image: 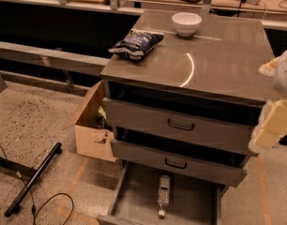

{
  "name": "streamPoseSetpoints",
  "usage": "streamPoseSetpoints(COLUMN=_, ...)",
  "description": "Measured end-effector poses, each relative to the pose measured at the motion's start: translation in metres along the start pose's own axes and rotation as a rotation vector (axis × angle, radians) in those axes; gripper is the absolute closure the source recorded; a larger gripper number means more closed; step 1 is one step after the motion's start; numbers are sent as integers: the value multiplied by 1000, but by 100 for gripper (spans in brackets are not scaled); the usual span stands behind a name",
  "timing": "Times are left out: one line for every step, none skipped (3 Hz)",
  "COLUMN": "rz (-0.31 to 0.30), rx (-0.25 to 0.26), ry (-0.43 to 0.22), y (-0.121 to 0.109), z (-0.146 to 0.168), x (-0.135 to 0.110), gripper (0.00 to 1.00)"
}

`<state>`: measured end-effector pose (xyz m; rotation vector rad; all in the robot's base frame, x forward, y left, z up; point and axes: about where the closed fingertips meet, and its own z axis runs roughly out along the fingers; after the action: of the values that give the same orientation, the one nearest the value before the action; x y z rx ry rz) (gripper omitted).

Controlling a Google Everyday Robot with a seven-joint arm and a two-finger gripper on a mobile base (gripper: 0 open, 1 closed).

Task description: Pick blue plastic bottle from middle drawer and place on counter

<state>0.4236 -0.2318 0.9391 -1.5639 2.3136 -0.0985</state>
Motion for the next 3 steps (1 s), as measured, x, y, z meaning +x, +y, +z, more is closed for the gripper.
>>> streamPoseSetpoints(rz=65, rx=21, ry=-27, y=19, z=40, x=23, gripper=0)
streamPoseSetpoints(rz=139, rx=24, ry=-28, y=39, z=101, x=49, gripper=0)
streamPoseSetpoints(rz=228, rx=27, ry=-46, y=50, z=162, x=62, gripper=0)
